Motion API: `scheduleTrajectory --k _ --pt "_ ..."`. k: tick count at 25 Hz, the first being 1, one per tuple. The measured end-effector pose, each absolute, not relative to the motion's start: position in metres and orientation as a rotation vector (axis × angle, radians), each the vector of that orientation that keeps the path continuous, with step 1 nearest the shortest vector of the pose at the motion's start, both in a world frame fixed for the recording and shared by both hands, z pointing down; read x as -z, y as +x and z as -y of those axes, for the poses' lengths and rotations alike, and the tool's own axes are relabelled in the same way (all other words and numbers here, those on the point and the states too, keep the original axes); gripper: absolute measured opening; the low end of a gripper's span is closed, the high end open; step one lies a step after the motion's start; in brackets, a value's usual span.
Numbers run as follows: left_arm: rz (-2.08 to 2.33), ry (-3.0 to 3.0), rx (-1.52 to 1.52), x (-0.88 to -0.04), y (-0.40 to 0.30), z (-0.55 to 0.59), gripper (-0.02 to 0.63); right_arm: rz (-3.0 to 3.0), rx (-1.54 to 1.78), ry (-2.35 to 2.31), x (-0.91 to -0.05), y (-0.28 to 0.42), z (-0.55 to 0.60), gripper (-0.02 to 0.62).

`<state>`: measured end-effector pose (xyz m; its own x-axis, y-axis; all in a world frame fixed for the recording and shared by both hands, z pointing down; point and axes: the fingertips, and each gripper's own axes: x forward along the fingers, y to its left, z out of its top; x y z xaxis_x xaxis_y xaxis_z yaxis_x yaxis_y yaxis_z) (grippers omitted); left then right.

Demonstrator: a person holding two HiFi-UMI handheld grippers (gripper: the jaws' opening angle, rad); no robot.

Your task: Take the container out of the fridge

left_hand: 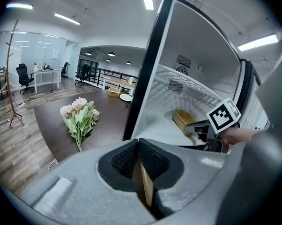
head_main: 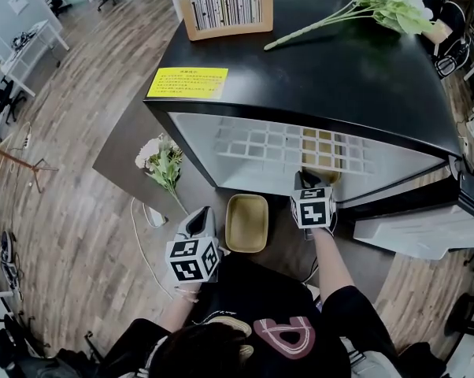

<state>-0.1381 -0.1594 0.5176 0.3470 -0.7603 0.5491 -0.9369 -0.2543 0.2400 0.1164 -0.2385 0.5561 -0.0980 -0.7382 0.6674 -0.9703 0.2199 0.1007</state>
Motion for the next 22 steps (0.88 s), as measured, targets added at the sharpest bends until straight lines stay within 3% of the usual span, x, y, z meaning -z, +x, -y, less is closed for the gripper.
scheduleTrajectory --k 22 --pt "1.394 2.151 -0.478 -0.526 -0.129 0.157 0.012 1.902 -0.380 1.660 -0.517 0.110 0.209 0.032"
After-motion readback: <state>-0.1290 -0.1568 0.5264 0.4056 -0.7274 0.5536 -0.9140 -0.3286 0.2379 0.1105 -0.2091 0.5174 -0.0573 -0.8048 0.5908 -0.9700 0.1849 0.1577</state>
